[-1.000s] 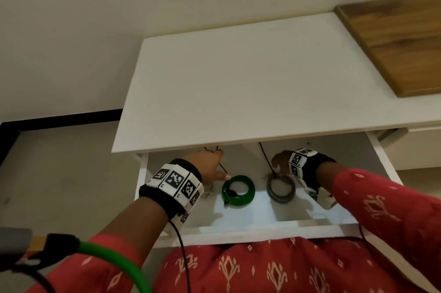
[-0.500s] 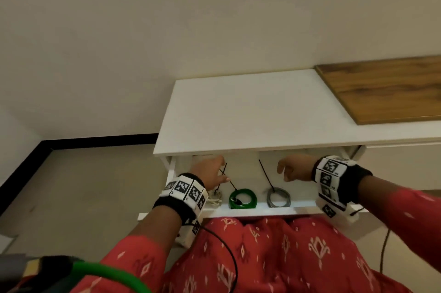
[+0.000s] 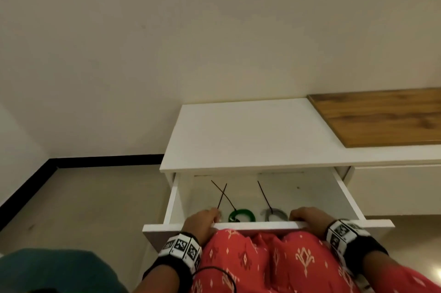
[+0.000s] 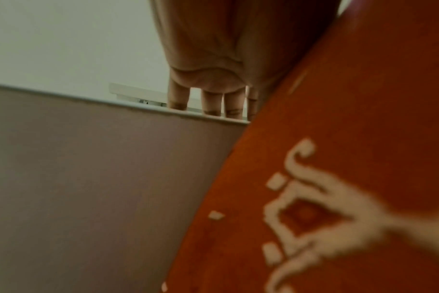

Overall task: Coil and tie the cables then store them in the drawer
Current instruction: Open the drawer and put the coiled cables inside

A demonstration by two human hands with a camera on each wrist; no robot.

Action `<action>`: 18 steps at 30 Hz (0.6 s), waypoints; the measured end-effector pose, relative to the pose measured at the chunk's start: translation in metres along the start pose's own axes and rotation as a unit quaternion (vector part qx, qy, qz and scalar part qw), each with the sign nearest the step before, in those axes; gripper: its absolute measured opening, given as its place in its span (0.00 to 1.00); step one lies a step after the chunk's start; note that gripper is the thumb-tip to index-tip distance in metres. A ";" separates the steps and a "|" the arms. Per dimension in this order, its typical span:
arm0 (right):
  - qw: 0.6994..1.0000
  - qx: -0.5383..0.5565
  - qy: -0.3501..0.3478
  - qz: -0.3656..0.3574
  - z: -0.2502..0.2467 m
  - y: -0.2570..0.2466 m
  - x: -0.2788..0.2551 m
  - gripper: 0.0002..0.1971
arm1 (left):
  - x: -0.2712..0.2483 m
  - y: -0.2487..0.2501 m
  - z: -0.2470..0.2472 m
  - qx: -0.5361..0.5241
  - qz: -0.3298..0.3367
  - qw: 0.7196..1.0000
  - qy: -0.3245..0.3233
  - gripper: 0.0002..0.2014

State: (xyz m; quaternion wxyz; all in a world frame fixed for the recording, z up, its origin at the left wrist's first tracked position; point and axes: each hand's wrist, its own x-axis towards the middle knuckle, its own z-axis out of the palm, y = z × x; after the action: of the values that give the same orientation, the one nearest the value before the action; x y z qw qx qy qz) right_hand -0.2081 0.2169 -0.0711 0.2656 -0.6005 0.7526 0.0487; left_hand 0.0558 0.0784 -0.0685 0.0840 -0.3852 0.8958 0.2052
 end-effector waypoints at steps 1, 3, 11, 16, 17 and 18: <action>1.000 0.001 0.007 -0.002 0.004 0.003 0.002 0.16 | 0.002 -0.002 0.001 -0.004 0.000 1.000 0.007 0.11; 1.000 0.002 0.025 -0.006 0.007 0.009 0.006 0.18 | 0.006 -0.004 0.002 0.011 -0.006 1.000 0.016 0.21; 0.986 -0.040 0.159 -0.020 -0.005 0.015 0.019 0.38 | 0.034 -0.002 -0.006 0.139 -0.033 0.987 0.069 0.39; 0.979 -0.066 0.189 0.030 -0.017 0.010 0.039 0.44 | 0.060 0.002 -0.017 0.199 -0.044 0.977 0.064 0.41; 0.978 -0.073 0.194 0.035 -0.020 0.010 0.045 0.46 | 0.067 0.002 -0.019 0.200 -0.046 0.976 0.067 0.41; 0.975 -0.080 0.202 0.036 -0.022 0.011 0.051 0.47 | 0.073 0.001 -0.021 0.200 -0.048 0.976 0.074 0.42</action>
State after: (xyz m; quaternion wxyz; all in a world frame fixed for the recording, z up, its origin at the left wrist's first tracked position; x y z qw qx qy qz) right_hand -0.2326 0.1661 -0.0782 0.0571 -0.5897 0.8056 -0.0036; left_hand 0.0045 0.0223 -0.0718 0.1027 -0.4174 0.9028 -0.0109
